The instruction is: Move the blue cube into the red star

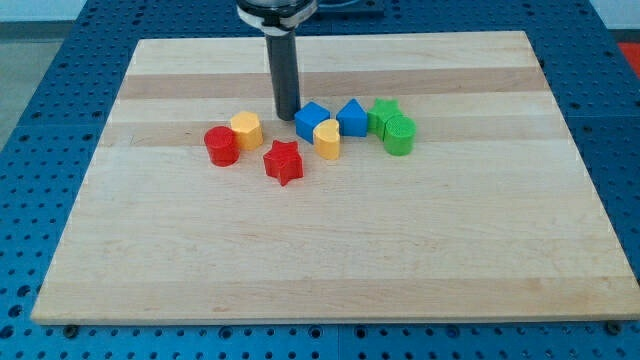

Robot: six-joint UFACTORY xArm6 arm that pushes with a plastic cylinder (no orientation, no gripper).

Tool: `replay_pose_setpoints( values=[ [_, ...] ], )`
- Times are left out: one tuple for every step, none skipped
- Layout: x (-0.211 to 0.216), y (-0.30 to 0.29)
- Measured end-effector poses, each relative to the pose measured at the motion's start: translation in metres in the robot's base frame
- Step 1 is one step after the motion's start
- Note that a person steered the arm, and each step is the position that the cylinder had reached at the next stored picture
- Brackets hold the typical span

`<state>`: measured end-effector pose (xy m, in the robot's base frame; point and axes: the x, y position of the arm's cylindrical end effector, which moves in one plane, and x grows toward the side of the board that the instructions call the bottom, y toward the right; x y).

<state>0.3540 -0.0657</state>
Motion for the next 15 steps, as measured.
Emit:
replay_pose_setpoints(
  values=[
    [0.000,-0.003],
    [0.000,-0.003],
    [0.003,-0.003],
    [0.009,-0.003],
    [0.016,-0.003],
    [0.023,-0.003],
    [0.023,-0.003],
    [0.027,0.003],
    [0.029,0.003],
    [0.022,-0.006],
    [-0.004,-0.012],
    [-0.023,0.002],
    [-0.024,0.028],
    [-0.024,0.036],
    [-0.013,0.036]
  ],
)
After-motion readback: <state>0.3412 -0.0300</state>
